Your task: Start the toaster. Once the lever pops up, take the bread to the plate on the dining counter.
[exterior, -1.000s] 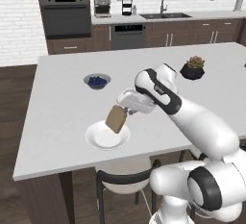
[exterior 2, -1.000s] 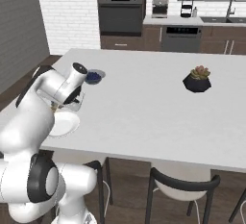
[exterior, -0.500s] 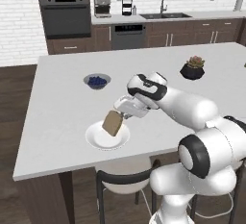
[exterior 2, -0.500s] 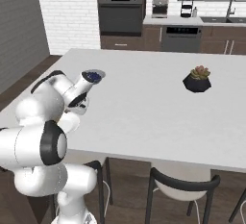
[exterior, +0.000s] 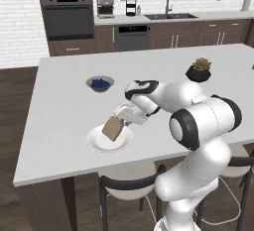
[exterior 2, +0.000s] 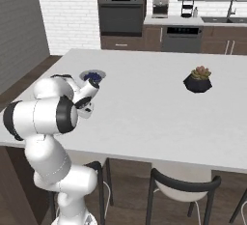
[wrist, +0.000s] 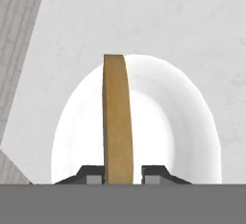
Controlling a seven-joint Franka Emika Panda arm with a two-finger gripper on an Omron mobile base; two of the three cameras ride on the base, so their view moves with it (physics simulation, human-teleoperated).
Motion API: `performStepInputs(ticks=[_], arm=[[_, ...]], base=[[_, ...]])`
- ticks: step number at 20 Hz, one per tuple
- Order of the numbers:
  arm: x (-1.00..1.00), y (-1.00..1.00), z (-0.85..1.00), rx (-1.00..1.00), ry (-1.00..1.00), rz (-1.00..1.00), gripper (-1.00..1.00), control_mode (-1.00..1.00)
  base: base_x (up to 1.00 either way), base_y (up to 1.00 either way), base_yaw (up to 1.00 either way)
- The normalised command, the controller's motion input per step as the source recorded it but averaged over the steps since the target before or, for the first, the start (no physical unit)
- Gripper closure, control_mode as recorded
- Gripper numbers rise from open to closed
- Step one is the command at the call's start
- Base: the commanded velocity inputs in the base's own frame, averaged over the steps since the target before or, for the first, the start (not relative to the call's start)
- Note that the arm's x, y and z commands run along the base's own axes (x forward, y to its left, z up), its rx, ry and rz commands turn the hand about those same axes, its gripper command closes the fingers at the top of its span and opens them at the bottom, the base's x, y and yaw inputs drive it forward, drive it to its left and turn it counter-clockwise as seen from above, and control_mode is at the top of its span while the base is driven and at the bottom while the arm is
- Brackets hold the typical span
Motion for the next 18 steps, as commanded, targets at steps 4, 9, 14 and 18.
performStepInputs(ticks=[4,9,14,18], arm=[[0.06,0.21,-0.37,0.0,0.05,0.01,1.0,-1.0],[-0.42,0.35,-0.28,0.0,0.05,0.05,-1.0,-1.0],[-0.31,0.07,-0.05,0.0,0.02,0.03,-1.0,-1.0],[-0.23,-0.08,0.02,0.0,0.0,0.0,-1.0,-1.0]], base=[[0.0,0.0,0.0],[0.0,0.0,0.0],[0.0,0.0,0.0],[0.0,0.0,0.0]])
